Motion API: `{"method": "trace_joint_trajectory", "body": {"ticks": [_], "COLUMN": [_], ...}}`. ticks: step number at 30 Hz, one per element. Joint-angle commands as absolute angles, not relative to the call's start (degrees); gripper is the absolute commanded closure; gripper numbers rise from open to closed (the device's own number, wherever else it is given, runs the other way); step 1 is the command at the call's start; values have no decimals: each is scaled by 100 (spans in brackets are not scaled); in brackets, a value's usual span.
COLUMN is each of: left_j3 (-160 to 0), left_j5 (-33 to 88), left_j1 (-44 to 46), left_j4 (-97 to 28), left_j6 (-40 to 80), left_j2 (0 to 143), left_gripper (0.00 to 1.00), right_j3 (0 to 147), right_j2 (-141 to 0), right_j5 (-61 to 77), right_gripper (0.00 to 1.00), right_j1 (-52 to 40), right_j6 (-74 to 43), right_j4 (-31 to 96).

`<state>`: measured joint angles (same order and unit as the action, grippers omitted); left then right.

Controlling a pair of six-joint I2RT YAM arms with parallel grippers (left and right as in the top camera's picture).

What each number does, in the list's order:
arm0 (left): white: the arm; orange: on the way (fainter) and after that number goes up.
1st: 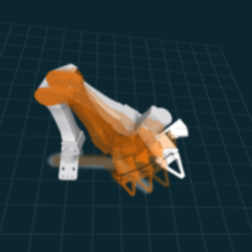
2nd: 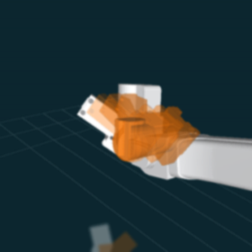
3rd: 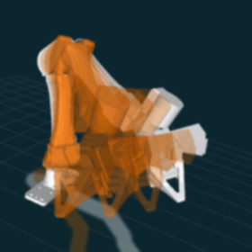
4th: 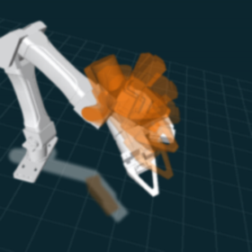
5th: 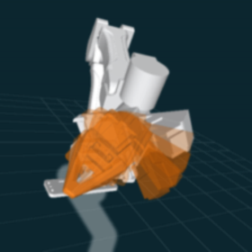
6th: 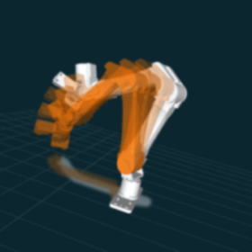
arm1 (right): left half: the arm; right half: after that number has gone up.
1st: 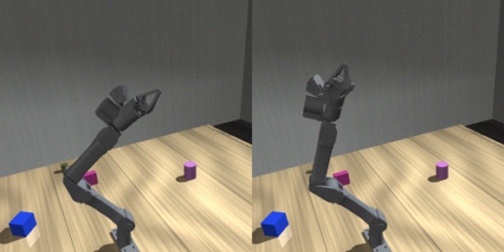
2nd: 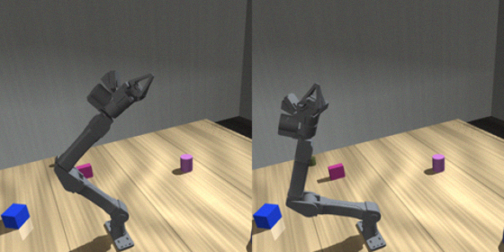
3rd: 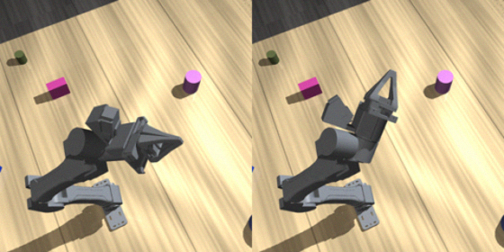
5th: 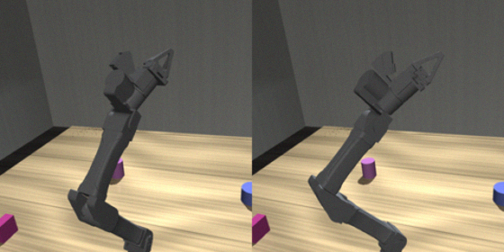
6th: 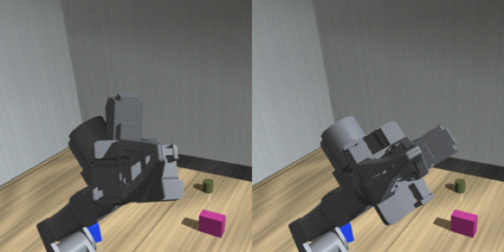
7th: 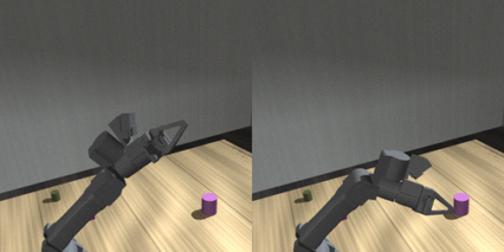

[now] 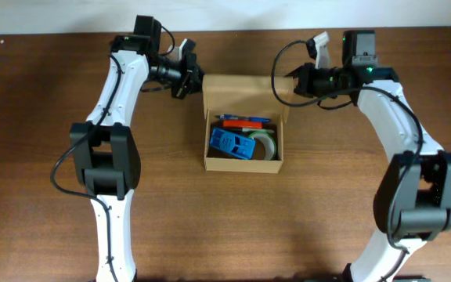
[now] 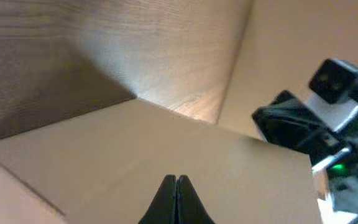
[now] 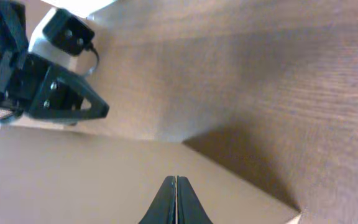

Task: Pack container
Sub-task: 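Push the box lid closed with both grippers from above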

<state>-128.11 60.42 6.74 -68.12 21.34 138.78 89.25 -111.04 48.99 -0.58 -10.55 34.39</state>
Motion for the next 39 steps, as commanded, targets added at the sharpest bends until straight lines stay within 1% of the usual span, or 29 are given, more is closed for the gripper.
{"method": "trace_joint_trajectory", "body": {"ticks": [1,6,9,16,23,29,39], "left_j3": [-13312,-13642,-13819,-14361,-14789,-14846,-14846], "left_j5": [5402,4995,4543,3100,1699,1389,1341], "left_j1": [733,829,908,1153,1365,1376,1372], "left_j4": [-7511,-8200,-8554,-9214,-9671,-9668,-9668], "left_j6": [1094,720,670,679,958,1240,1238], "left_j2": [13917,13917,13917,13917,13917,13893,13889], "left_gripper": [98,98,98,98,98,98,98], "right_j3": [9002,9002,9002,9002,9002,8997,8836], "right_j2": [-10615,-10438,-10418,-10418,-10425,-10471,-10829], "right_j5": [4692,4431,4250,2952,1518,569,508], "right_gripper": [97,96,96,97,96,97,96], "right_j1": [-242,-504,-716,-1599,-2432,-2873,-2941], "right_j6": [-462,-443,-447,-526,-952,-1166,-1166], "right_j4": [3741,4174,4427,4965,5384,5603,5669]}}
